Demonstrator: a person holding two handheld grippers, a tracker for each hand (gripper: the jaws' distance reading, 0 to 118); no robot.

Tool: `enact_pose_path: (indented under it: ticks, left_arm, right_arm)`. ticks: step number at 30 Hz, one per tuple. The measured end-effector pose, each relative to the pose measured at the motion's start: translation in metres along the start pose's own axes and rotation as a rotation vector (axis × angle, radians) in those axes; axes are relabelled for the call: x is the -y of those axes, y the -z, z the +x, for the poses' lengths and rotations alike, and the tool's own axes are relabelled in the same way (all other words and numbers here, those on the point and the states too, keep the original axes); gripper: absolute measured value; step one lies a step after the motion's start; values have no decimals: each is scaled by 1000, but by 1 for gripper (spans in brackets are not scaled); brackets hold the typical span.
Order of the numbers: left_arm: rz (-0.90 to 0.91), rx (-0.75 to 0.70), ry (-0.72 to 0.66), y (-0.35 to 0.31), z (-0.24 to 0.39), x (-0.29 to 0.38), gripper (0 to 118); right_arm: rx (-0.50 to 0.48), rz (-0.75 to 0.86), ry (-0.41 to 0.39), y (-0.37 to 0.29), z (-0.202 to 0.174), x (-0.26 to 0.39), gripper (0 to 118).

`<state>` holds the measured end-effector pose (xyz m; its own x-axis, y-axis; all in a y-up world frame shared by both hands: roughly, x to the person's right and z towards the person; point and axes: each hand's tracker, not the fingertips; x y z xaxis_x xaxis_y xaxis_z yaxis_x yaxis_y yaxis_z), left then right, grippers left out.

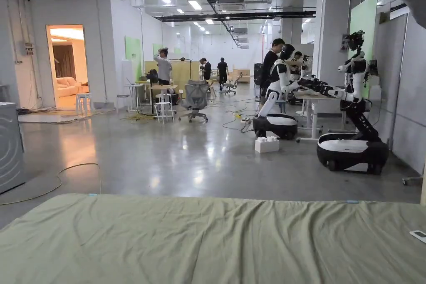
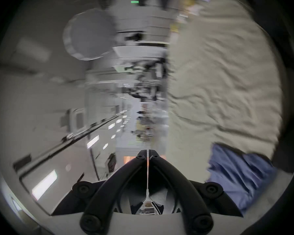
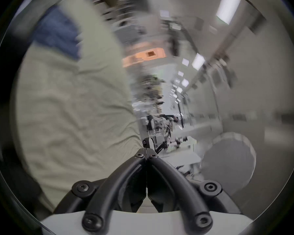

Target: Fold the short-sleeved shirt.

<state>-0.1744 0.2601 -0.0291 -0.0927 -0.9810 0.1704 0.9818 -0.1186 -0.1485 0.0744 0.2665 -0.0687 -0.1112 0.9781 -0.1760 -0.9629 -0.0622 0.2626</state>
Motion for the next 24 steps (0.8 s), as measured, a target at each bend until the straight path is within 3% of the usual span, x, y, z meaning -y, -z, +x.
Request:
enact_pose_path:
  ticks: [1,3,5,6,8,9,10,13,14,15,17,18,21,23,24]
  left_arm:
    - [20,47,-40,-2,12,3,0]
    - [54,124,-138,-4,15,1,0]
    - [14,76,-299,-5,0,3,0]
    - [21,43,-422,-6,-17,7,0]
    - [6,-10,-773,-10,-54,19,0]
    - [2,-32,-1013,-15,-82,30,0]
    - [30,-42,-1277,-23,-102,47,0]
    - [319,56,-1860,-44,-111,99,0]
    - [388,36,-1950,-51,-105,105,0]
    - [348,-29,-1971,-57,-104,106,0]
    - [277,-66,-1911,-64,-107,98,0]
    - [283,-58,-1874,-66,-108,94,0]
    - [267,-27,-1790,-61,-111,86,0]
    - [259,-26,-1769,-60,-109,78,0]
    - [257,-19,-1759,-59,-108,75,0]
  right_arm:
    - [-20,13,-89,-1,-17,-1,1]
    - [-24,51,-130,-5,-35,-3,1]
    - [-74,66,-25,-7,-26,-4,1]
    - [-50,64,61,-7,-18,-5,1]
    - [-2,57,311,-9,15,-2,1]
    - [35,65,466,-13,32,3,1]
    - [104,79,661,-20,49,8,1]
    - [199,110,1272,-37,72,40,1]
    - [202,103,1421,-40,74,50,0]
    - [172,108,1559,-41,72,62,0]
    - [-29,27,1872,-37,53,76,0]
    - [77,86,1676,-40,62,73,0]
    - [165,83,1584,-45,68,69,0]
    - [124,69,1690,-47,68,74,0]
    - [139,88,1678,-47,71,75,0]
